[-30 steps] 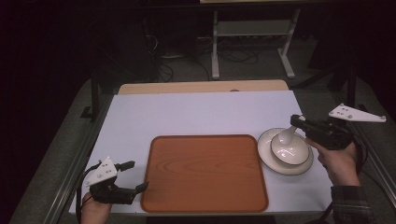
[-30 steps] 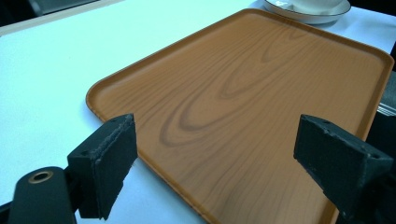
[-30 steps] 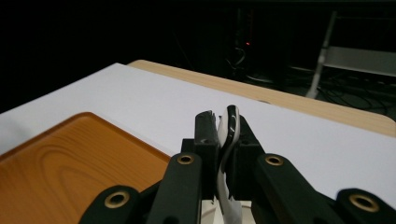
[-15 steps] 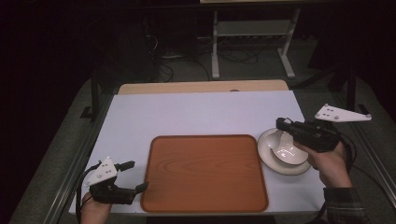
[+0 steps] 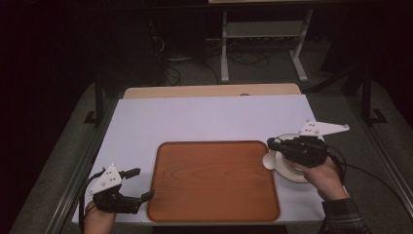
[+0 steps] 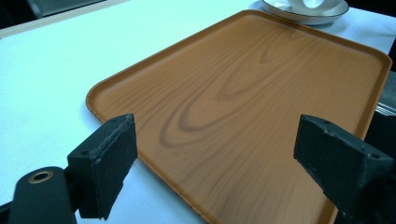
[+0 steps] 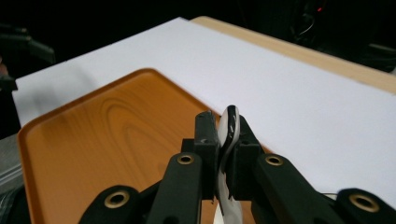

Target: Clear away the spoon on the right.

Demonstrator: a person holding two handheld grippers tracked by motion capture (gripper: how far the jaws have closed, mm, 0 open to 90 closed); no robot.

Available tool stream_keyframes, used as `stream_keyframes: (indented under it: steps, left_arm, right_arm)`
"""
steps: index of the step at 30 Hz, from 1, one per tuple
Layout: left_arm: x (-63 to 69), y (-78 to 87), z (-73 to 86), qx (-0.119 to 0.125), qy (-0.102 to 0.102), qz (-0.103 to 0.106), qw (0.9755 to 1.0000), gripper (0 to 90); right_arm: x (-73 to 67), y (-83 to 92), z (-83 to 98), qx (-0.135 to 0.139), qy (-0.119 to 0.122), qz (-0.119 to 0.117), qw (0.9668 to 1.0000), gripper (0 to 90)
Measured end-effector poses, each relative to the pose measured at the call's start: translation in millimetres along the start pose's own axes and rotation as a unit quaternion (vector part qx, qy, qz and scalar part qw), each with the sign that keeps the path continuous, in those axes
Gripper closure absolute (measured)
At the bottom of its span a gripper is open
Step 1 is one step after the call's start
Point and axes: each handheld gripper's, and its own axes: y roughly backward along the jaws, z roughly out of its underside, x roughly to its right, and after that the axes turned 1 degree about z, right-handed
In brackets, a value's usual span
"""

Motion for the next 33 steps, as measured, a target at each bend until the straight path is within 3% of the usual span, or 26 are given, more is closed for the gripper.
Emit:
stream_keyframes:
  steps: [18, 33]
  left_arm:
    - [0.6, -0.2, -0.2, 0.000, -0.001, 0.002, 1.0000, 13.1]
    - [0.9, -1.2, -0.4, -0.002, -0.001, 0.002, 1.0000, 13.0]
  right_arm:
    - [-15.2, -31.5, 24.3, -0.082, 0.021, -0.026, 0.9961, 84.0]
    - [-25.6, -57.6, 20.6, -0.093, 0.045, -0.052, 0.9933, 83.0]
